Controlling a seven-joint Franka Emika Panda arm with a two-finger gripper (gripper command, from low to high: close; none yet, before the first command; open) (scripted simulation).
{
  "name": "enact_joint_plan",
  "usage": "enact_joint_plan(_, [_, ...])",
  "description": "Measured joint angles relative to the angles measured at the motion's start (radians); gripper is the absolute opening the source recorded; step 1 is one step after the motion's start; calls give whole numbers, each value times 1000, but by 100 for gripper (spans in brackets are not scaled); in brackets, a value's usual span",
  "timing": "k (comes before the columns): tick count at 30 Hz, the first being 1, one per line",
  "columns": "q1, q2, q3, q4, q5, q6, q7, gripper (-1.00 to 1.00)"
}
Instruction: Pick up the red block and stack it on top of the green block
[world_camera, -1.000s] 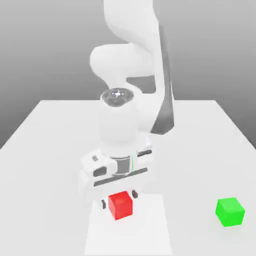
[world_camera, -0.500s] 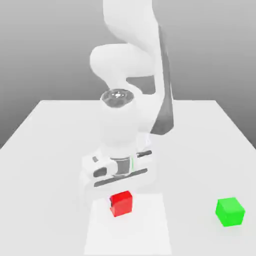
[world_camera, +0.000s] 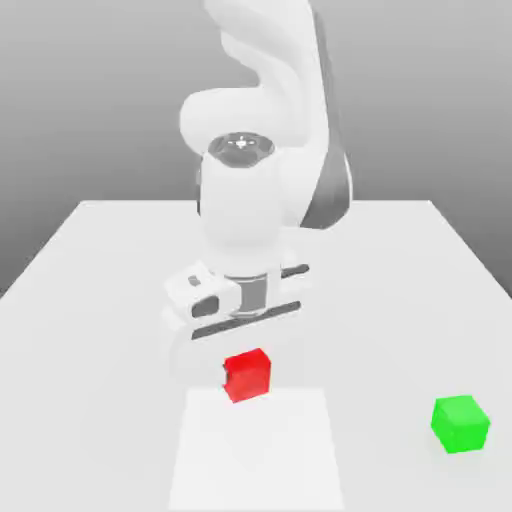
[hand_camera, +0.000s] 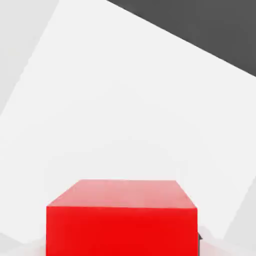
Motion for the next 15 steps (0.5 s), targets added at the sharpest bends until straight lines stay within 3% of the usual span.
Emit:
enact_joint_plan(13, [335, 92, 183, 235, 23, -150, -444, -100])
enact_joint_plan(15, [341, 141, 193, 250, 22, -117, -468, -100])
